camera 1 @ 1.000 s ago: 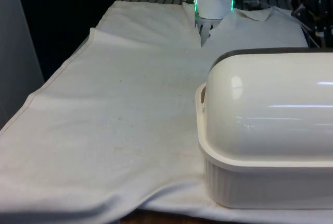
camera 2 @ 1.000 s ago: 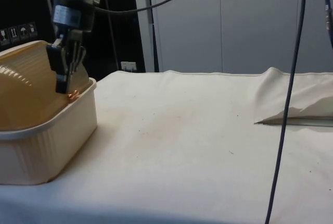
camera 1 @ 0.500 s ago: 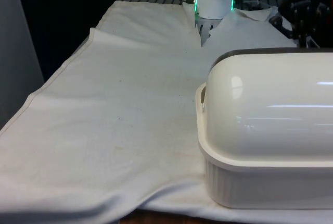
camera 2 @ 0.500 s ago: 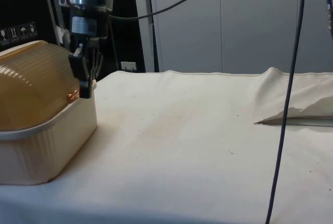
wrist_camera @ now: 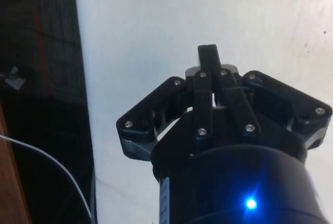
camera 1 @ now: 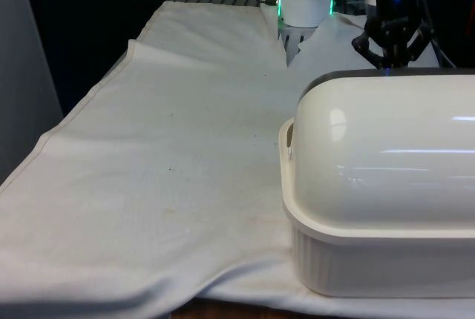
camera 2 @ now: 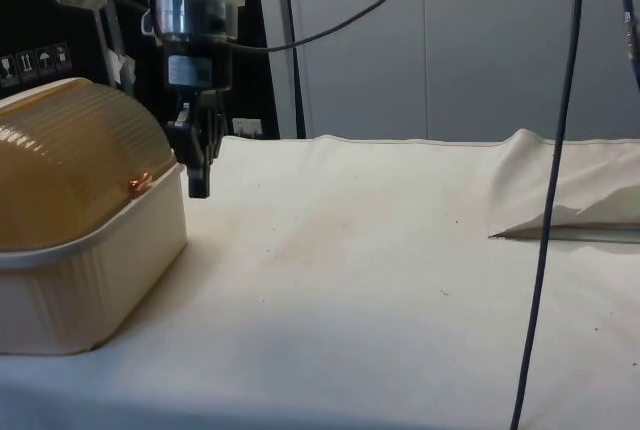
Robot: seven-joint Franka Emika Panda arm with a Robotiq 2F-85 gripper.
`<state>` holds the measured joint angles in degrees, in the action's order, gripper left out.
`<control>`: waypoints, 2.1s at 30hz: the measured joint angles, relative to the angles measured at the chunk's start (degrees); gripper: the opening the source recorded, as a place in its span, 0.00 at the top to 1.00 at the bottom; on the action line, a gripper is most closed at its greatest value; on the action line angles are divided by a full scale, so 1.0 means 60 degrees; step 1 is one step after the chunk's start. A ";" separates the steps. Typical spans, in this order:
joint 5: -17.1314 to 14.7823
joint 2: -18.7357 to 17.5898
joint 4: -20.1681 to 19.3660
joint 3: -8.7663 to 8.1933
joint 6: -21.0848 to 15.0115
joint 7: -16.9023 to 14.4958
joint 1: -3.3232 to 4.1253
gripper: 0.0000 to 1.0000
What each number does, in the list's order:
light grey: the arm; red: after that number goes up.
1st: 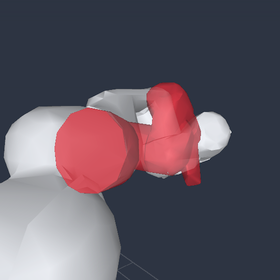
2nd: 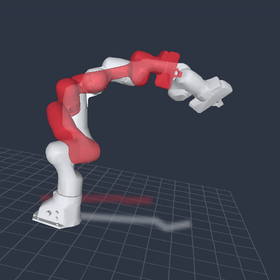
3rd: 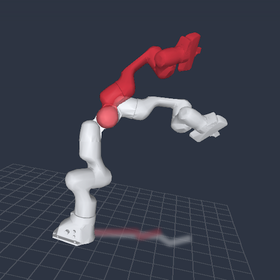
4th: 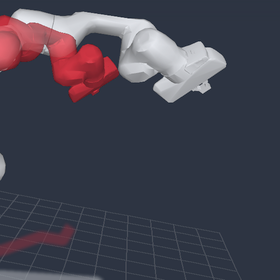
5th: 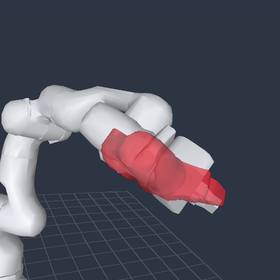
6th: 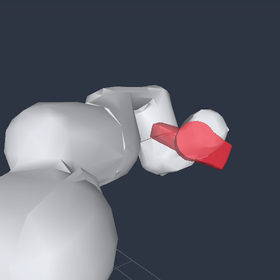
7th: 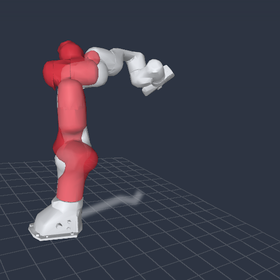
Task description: Open the lid, then close it.
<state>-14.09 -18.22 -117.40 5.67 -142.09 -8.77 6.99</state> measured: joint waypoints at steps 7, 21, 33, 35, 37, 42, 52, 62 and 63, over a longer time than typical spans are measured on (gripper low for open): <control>0.0000 -0.0057 -0.0181 -0.0286 0.0000 -0.0172 -0.0010 1.00; 0.0000 -0.0162 -0.0325 -0.0754 0.0000 -0.0363 -0.0048 1.00; 0.0000 -0.0191 -0.0344 -0.1222 0.0000 -0.0544 -0.0124 1.00; 0.0000 -0.0191 -0.0353 -0.1299 0.0000 -0.0563 -0.0134 1.00; 0.0000 -0.0191 -0.0353 -0.1366 0.0000 -0.0592 -0.0134 1.00; 0.0076 -0.0124 -0.0363 -0.1528 0.0067 -0.0611 -0.0134 1.00; 0.0487 0.0076 -0.0411 -0.1786 0.0239 -0.0439 -0.0134 1.00; 0.0993 0.0210 -0.0458 -0.2034 0.0296 -0.0172 -0.0134 1.00; 0.1050 0.0220 -0.0458 -0.2063 0.0306 -0.0134 -0.0134 1.00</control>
<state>-7.79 -16.90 -120.15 -6.70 -140.26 -9.57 6.19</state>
